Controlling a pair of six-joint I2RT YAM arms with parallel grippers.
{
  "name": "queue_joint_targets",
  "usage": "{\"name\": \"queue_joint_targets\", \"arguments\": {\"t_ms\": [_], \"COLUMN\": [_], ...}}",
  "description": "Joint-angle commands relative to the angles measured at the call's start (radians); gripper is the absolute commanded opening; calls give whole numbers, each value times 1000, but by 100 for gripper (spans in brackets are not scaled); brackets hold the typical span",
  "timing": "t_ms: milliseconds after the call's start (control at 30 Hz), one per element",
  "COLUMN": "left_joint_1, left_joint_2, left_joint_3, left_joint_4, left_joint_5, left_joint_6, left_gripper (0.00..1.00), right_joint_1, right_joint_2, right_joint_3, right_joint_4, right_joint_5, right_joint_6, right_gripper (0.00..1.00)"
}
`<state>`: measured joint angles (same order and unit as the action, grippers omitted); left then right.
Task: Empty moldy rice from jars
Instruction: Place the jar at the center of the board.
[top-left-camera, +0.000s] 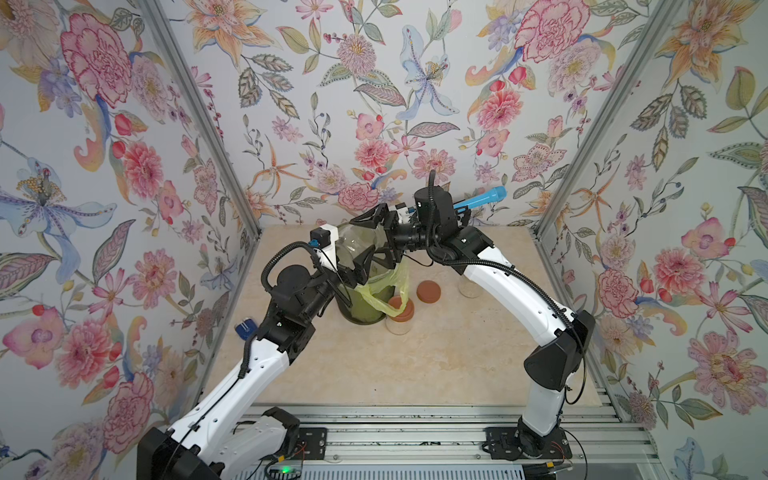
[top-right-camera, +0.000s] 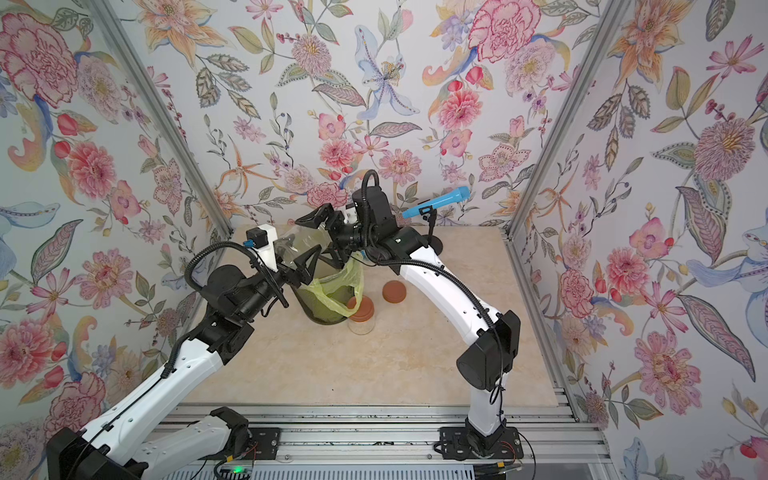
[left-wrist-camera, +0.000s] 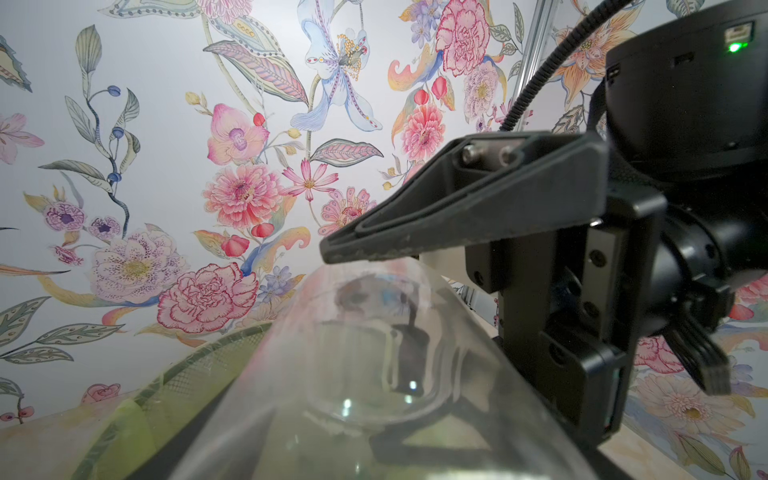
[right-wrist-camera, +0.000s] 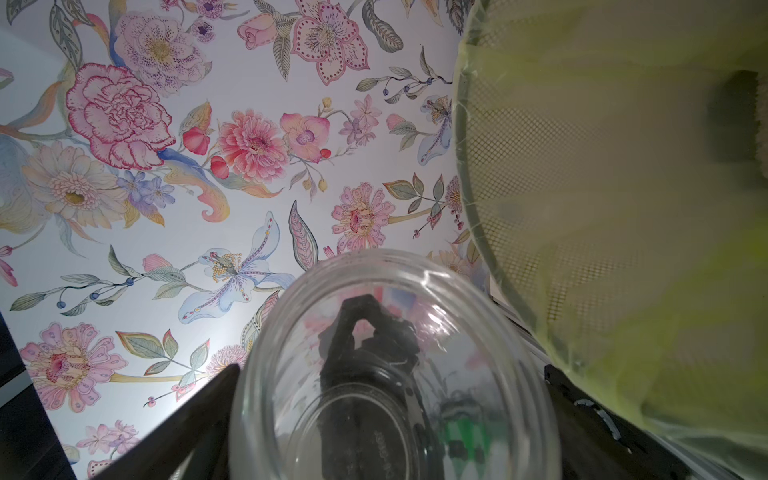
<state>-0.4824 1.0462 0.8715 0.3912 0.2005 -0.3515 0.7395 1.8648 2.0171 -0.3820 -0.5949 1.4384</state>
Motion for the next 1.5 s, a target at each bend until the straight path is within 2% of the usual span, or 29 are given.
{"name": "queue_joint_targets", "arguments": {"t_ms": [0,267,367,467,500,533,567,600,667,700,1233,1467], "left_joint_1": [-35,-62,-65,-65,-65,-65,-65,-65,-66,-66,-65,-66], "left_joint_2": [-5,0,-1,-13,-19,-23,-27,-33,-38,-41,-118,-128], "left_joint_3": [4,0,1,-2,-5,-5,-5,-3,3,6,55,110], "left_joint_4": [73,77,64,51,49,45,37,30,10,-2,-123,-261], "left_joint_5": [-1,-26,-29,-49,-57,-62,-70,-77,-91,-92,-110,-119], "left_joint_6": [7,18,25,37,42,47,53,58,66,70,91,109], "left_gripper": [0,0,0,3,12,28,49,68,94,100,100,100], "right_joint_1": [14,14,13,14,13,10,10,9,4,3,-52,-68], "right_joint_2": [14,25,29,33,36,38,39,39,40,42,54,77], "right_joint_3": [-18,-20,-20,-14,-11,-8,-3,3,10,14,66,160], "right_joint_4": [60,60,59,60,59,60,59,58,58,58,42,-69], "right_joint_5": [-6,7,8,8,-1,-6,-8,-7,-2,-2,0,-13], "right_joint_6": [27,26,21,1,-11,-18,-29,-39,-51,-55,-132,-265], "right_gripper": [100,99,87,56,41,29,16,8,0,0,0,0]}}
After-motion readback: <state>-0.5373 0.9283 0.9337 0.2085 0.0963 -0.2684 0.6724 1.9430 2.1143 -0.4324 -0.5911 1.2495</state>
